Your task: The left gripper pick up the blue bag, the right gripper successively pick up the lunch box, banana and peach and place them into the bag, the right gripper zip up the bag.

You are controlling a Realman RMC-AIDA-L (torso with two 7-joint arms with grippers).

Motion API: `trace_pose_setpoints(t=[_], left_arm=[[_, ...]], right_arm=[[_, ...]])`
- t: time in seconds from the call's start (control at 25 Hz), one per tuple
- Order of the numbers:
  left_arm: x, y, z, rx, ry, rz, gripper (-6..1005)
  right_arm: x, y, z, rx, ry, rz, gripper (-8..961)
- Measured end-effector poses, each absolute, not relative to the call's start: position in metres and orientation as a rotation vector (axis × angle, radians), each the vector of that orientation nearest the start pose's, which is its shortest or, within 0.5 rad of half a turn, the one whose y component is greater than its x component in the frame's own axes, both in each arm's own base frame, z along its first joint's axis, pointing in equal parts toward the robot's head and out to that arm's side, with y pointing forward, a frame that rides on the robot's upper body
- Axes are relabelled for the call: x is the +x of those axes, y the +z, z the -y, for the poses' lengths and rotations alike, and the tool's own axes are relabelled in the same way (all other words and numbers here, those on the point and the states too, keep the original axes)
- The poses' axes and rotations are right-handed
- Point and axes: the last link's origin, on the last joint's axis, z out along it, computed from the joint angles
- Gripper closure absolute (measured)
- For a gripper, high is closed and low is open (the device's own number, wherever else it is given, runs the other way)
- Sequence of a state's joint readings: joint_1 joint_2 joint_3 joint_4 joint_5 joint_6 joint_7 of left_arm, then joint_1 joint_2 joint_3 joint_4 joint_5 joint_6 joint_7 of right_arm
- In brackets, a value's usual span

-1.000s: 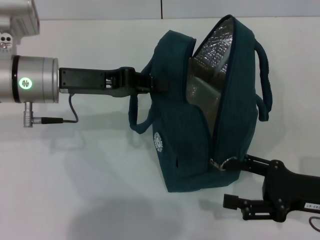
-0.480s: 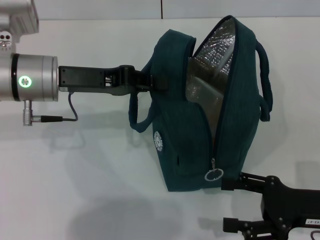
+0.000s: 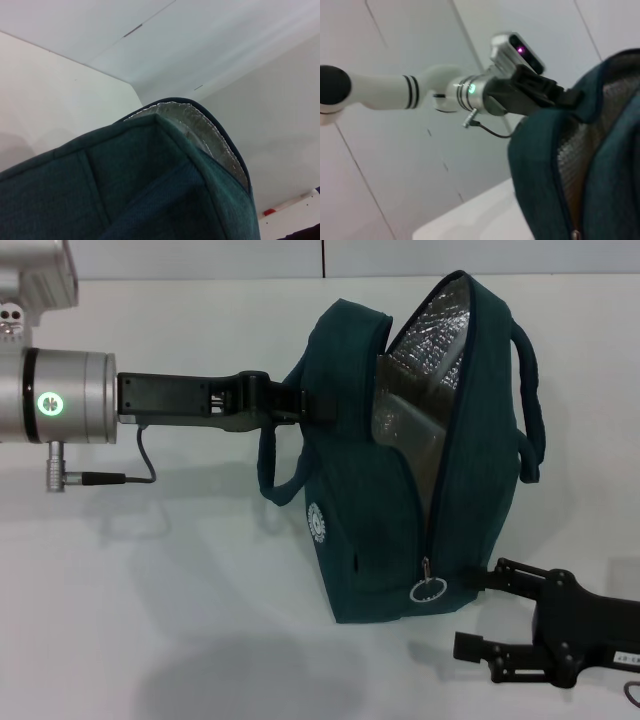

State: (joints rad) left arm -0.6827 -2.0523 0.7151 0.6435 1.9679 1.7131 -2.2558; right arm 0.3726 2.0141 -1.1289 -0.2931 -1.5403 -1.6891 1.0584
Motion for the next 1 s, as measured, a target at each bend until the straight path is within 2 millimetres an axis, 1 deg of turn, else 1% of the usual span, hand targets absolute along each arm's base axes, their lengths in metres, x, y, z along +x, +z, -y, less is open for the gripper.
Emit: trace_pose_setpoints(t=[0.36, 0.52, 0.8, 1.0], left_arm=[[-0.200, 0.006, -0.349, -2.701, -0.880, 1.689, 967], [-0.200, 0.006, -0.349, -2.701, -0.880, 1.688, 967], [-0.200, 0.006, -0.348, -2.703, -0.879, 1.687, 968], [-0.200, 0.006, -0.348, -2.703, -0.880, 1.687, 967]], right_arm=[[0.282, -0.049, -0.247, -2.820, 1.010, -0.656, 84], [0.280, -0.050, -0.250, -2.826, 1.006, -0.648, 83], [0.272, -0.059, -0.256, -2.885, 0.970, -0.628, 83], [0.268, -0.060, -0.259, -2.898, 0.967, -0.610, 84]])
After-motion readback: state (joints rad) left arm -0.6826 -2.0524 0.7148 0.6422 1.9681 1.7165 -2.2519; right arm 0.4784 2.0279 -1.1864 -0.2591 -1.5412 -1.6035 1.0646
